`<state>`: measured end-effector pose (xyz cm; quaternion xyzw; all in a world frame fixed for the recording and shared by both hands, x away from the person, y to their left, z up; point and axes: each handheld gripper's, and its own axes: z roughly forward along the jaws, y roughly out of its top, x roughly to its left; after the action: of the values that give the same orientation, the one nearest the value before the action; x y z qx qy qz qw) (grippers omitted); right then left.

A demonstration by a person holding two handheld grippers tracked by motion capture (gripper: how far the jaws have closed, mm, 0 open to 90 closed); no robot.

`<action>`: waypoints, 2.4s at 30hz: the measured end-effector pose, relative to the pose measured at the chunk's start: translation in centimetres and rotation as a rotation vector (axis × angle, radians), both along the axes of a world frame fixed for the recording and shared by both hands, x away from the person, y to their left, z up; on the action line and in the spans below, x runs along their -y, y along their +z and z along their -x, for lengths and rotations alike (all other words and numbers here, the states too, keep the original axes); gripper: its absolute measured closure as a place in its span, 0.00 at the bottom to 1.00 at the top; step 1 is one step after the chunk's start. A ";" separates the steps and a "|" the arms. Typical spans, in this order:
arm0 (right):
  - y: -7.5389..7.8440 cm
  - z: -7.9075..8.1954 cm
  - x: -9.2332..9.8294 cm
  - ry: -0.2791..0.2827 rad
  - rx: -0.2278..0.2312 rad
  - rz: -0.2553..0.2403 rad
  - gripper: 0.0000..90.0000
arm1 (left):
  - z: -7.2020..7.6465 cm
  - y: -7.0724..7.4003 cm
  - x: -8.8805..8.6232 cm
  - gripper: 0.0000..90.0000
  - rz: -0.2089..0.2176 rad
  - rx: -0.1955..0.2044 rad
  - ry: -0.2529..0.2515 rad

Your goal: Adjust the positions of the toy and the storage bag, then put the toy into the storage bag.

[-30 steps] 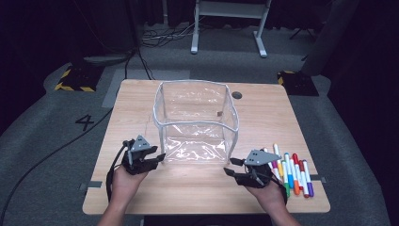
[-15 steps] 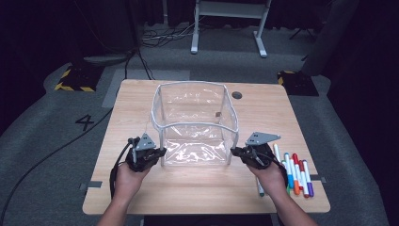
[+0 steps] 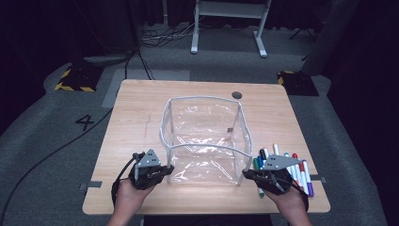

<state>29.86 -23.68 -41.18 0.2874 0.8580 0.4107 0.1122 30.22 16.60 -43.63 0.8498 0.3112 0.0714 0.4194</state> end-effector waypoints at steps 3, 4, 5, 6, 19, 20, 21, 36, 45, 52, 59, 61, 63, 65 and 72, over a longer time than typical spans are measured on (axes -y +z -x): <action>0.0 0.7 0.6 -0.001 -0.007 -0.005 0.97 | 0.5 -0.1 0.4 0.96 0.020 -0.016 -0.026; 0.0 1.2 1.1 -0.003 -0.011 -0.005 0.97 | 0.6 -0.1 0.6 0.96 0.023 -0.019 -0.035; 0.0 1.7 1.6 -0.005 -0.013 -0.003 0.97 | 0.9 -0.1 0.9 0.96 0.026 -0.018 -0.045; 0.1 2.0 1.9 -0.007 -0.016 -0.003 0.97 | 1.1 -0.1 1.1 0.96 0.024 -0.022 -0.056; 0.1 4.2 4.1 -0.021 -0.033 -0.013 0.97 | 3.2 0.0 2.9 0.96 0.009 -0.037 -0.151; 0.1 4.3 4.2 -0.019 -0.033 -0.013 0.96 | 3.3 0.1 2.9 0.95 0.006 -0.040 -0.156; 0.1 4.3 4.3 -0.020 -0.037 -0.014 0.96 | 3.2 0.1 2.8 0.94 0.005 -0.047 -0.168; 2.6 4.6 7.9 -0.119 0.051 -0.004 0.59 | 1.3 0.5 -2.3 0.42 0.024 -0.072 -0.049; 2.6 1.9 11.6 -0.300 0.041 0.000 0.49 | -2.8 -0.1 -5.1 0.38 0.004 -0.009 0.203; 1.2 0.2 14.3 -0.413 -0.011 0.031 0.49 | -5.4 -2.2 -4.3 0.38 -0.133 -0.009 0.246; 0.1 -1.0 16.2 -0.475 -0.057 0.070 0.50 | -7.1 -3.9 -4.0 0.36 -0.174 -0.063 0.244; -0.5 -1.5 16.9 -0.504 -0.081 0.083 0.50 | -7.4 -4.2 -3.9 0.36 -0.177 -0.071 0.249; -1.0 -1.8 17.5 -0.527 -0.101 0.099 0.50 | -7.7 -4.6 -3.9 0.35 -0.176 -0.083 0.251; -1.6 -2.2 18.2 -0.555 -0.129 0.123 0.53 | -7.9 -4.8 -4.0 0.35 -0.171 -0.088 0.250; -3.3 -3.3 19.8 -0.623 -0.233 0.150 0.62 | -8.2 -5.6 -4.3 0.34 -0.207 -0.071 0.268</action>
<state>33.12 -43.44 -44.52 0.5716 0.7639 0.2570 0.1540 38.46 20.87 -49.26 0.8414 0.4270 0.1283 0.3054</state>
